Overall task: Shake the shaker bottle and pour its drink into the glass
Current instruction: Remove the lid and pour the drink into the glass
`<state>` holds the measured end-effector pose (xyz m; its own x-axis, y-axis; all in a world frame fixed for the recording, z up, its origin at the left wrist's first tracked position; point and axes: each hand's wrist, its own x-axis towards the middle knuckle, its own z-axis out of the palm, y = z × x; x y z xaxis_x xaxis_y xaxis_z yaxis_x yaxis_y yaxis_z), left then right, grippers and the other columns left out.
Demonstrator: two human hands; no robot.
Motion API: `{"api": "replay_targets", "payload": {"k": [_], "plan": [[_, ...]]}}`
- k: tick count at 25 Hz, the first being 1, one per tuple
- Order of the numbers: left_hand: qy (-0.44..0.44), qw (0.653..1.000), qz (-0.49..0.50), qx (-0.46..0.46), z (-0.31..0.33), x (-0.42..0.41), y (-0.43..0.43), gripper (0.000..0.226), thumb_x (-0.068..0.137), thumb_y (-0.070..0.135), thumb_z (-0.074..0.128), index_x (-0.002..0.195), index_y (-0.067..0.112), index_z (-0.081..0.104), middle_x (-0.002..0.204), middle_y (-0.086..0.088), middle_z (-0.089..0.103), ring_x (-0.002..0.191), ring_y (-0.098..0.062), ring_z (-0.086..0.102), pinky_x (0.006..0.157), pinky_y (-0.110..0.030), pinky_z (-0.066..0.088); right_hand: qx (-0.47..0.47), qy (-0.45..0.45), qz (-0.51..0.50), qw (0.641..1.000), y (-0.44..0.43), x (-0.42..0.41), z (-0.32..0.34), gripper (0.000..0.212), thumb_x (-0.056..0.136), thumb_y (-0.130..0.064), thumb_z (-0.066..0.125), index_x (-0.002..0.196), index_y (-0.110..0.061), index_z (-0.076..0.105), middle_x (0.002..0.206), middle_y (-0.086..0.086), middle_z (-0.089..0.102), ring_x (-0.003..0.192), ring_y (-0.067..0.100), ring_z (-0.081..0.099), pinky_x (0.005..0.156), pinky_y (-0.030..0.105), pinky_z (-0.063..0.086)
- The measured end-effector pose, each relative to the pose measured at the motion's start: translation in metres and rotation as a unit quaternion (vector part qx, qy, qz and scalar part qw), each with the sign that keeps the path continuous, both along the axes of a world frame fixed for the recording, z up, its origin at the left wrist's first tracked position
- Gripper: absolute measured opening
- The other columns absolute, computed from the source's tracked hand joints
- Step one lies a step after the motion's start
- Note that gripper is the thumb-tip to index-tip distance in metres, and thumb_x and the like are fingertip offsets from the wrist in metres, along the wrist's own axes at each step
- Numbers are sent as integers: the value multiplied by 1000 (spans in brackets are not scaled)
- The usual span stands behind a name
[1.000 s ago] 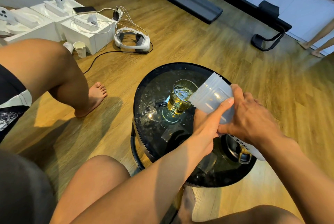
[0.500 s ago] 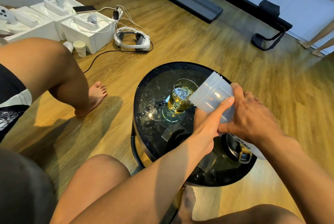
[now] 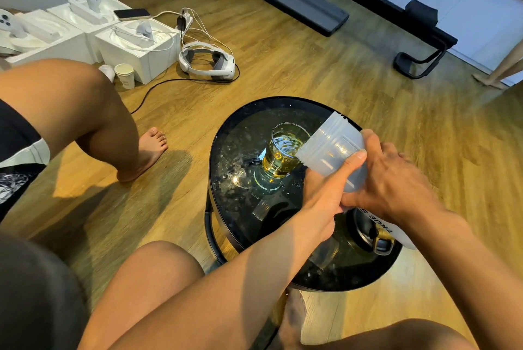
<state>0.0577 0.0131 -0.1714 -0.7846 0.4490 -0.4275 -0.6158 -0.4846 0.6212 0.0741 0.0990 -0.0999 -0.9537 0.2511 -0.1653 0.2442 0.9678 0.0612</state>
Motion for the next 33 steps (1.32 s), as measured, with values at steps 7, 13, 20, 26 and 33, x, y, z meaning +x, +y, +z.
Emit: {"api": "replay_targets", "payload": {"k": [7, 13, 20, 26, 33], "plan": [[-3, 1000, 5, 4, 0, 0, 0, 45, 82, 34, 80, 123, 24, 65, 111, -7, 76, 95, -19, 74, 76, -40, 62, 4, 1, 1, 1000, 0, 0, 0, 111, 53, -52, 81, 138, -24, 15, 119, 14, 47, 107, 40, 49, 83, 52, 48], [-5, 1000, 7, 7, -1, -1, -1, 46, 81, 34, 81, 124, 25, 65, 110, -6, 76, 93, -17, 74, 74, -39, 63, 4, 0, 2, 1000, 1, -1, 0, 115, 52, -53, 82, 139, -25, 13, 121, 15, 47, 109, 41, 49, 85, 53, 48], [-1, 1000, 5, 5, -2, 0, 1, 46, 81, 36, 81, 123, 26, 66, 110, -5, 77, 95, -19, 74, 80, -43, 62, 5, 5, 3, 1000, 1, -1, 0, 113, 52, -53, 80, 139, -23, 14, 118, 14, 47, 105, 41, 49, 82, 51, 47], [-4, 1000, 7, 2, -3, -1, 1, 50, 80, 36, 81, 126, 25, 64, 111, -5, 77, 95, -19, 74, 79, -43, 63, 5, 1, 0, 1000, 0, -1, 1, 114, 52, -50, 81, 140, -23, 14, 119, 14, 47, 107, 41, 49, 84, 51, 47], [-7, 1000, 8, 7, -3, -1, 1, 53, 80, 36, 81, 128, 24, 63, 112, -6, 76, 96, -19, 74, 75, -40, 63, 5, 0, 3, 1000, -1, -1, 2, 114, 52, -53, 80, 140, -23, 14, 119, 14, 47, 108, 40, 50, 85, 52, 48]]}}
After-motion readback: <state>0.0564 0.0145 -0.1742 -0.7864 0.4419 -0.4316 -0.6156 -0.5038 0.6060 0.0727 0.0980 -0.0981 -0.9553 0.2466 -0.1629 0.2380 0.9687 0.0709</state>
